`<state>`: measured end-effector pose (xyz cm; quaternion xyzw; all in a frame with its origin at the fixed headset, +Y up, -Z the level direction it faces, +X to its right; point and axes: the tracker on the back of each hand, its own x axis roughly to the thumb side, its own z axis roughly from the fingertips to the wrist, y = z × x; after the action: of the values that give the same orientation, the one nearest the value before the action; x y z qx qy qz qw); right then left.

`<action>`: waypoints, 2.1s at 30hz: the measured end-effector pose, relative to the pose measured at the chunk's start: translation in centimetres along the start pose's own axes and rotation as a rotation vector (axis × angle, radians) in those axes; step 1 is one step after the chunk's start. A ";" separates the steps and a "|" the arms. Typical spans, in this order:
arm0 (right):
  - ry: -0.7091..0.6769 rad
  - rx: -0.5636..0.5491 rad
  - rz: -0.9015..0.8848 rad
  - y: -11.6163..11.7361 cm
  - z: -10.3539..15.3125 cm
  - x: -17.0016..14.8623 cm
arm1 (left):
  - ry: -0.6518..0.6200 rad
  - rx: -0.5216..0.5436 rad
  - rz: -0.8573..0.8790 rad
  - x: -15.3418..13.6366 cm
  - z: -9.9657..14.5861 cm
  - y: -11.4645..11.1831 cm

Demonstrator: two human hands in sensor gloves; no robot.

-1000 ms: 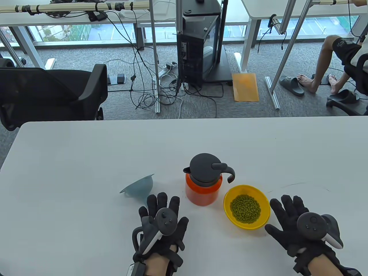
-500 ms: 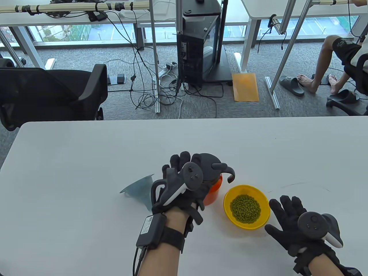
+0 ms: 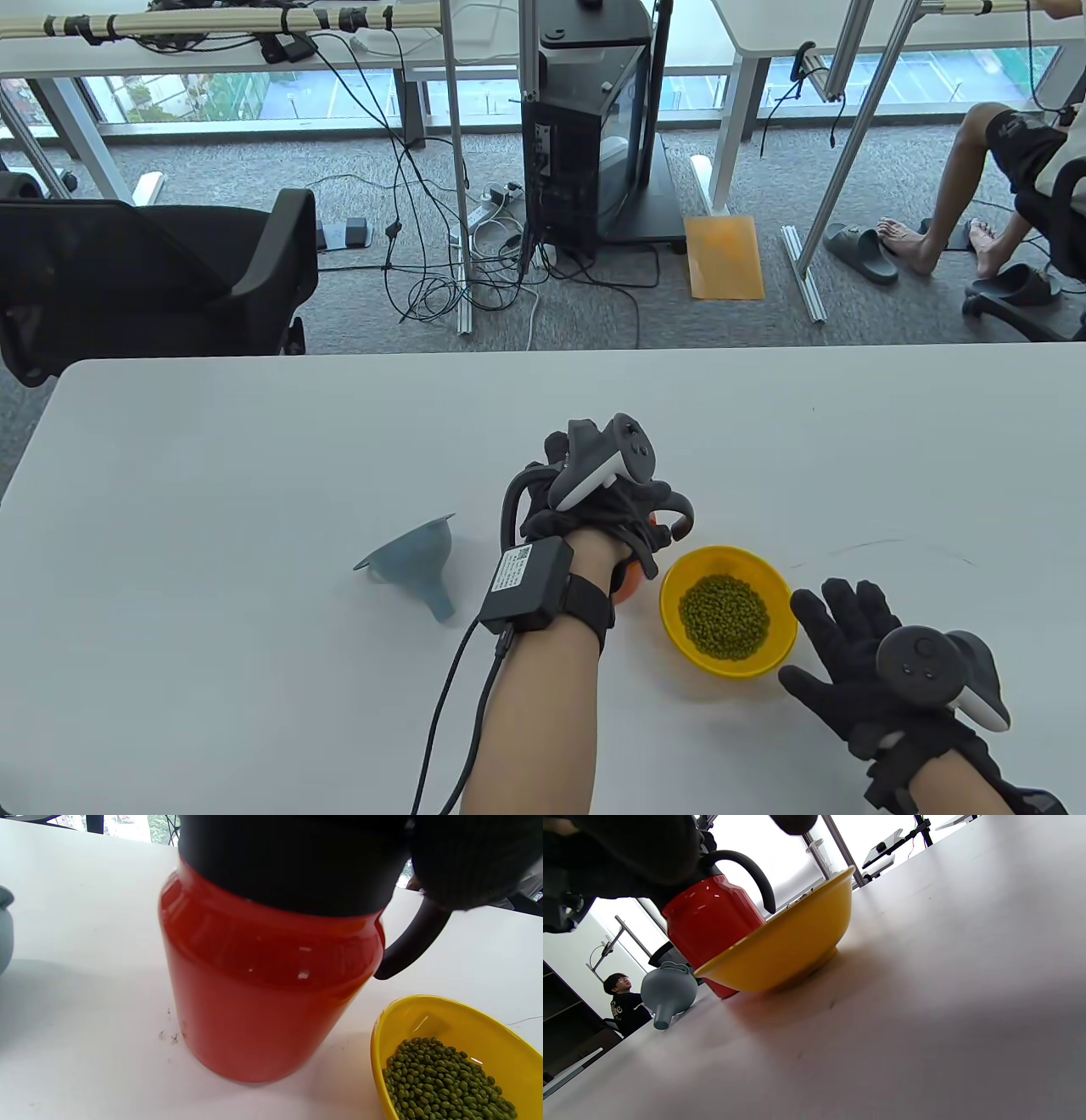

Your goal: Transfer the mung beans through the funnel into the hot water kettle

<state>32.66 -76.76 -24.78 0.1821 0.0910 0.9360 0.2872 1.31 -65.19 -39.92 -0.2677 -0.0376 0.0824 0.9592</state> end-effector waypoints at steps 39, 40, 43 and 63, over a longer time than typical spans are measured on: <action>-0.034 -0.035 -0.037 -0.3 0.2 -0.1 | -0.198 0.310 1.170 -19.4 9.2 -2.7; -0.035 -0.035 -0.038 -0.2 0.2 -0.1 | -0.191 0.317 1.198 -20.0 9.2 -3.2; -0.039 -0.023 -0.032 -0.1 0.2 -0.1 | -0.136 0.345 1.285 -22.5 9.5 -5.4; -0.030 -0.031 -0.026 0.0 0.3 -0.3 | 0.233 0.356 1.408 -30.3 8.6 -15.9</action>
<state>32.98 -76.86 -24.61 0.1903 0.0745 0.9307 0.3035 -27.27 -79.62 -25.13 -0.0757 0.2593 0.6549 0.7057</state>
